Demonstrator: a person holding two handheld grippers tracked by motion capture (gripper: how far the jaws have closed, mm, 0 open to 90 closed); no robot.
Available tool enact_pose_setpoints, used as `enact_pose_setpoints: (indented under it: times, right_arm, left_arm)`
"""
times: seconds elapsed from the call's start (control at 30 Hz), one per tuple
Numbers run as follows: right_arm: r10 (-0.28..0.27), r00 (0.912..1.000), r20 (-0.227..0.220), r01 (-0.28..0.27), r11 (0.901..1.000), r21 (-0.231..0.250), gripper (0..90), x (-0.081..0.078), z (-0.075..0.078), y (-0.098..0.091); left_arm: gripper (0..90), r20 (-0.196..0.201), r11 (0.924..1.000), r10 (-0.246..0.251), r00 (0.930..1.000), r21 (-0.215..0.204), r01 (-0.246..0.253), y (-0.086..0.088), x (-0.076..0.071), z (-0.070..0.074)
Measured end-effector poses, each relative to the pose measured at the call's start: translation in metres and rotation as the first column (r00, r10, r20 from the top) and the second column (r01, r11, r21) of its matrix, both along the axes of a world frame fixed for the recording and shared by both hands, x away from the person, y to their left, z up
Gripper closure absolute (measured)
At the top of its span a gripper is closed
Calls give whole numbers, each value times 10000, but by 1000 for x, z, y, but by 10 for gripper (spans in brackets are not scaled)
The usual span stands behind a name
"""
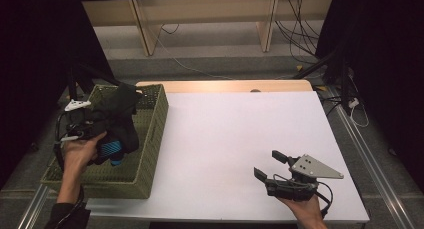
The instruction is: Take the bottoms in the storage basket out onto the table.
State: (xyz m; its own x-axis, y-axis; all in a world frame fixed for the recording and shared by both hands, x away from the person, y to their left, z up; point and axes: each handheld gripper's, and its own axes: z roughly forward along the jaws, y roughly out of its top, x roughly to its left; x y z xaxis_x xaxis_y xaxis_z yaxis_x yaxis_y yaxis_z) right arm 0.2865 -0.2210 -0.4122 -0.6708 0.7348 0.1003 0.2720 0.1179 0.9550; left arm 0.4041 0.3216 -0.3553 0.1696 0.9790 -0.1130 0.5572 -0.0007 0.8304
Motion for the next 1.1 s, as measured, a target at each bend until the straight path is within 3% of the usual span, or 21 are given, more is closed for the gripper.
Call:
enact_pose_setpoints:
  times: [0.53,0.87,1.1]
  right_arm:
    - [14,10000,28,-14,10000,30,198,0,0,0]
    - [20,10000,29,-21,10000,39,198,-1,0,0]
    - [-3,10000,56,3,10000,31,198,-1,1,0]
  left_arm:
    - [737,539,9988,-460,9975,-159,469,-11,-7,15]
    - [737,581,9963,-856,9946,-30,859,-21,-10,23]
    - [737,650,9925,-1116,9916,-422,1145,-24,-13,29]
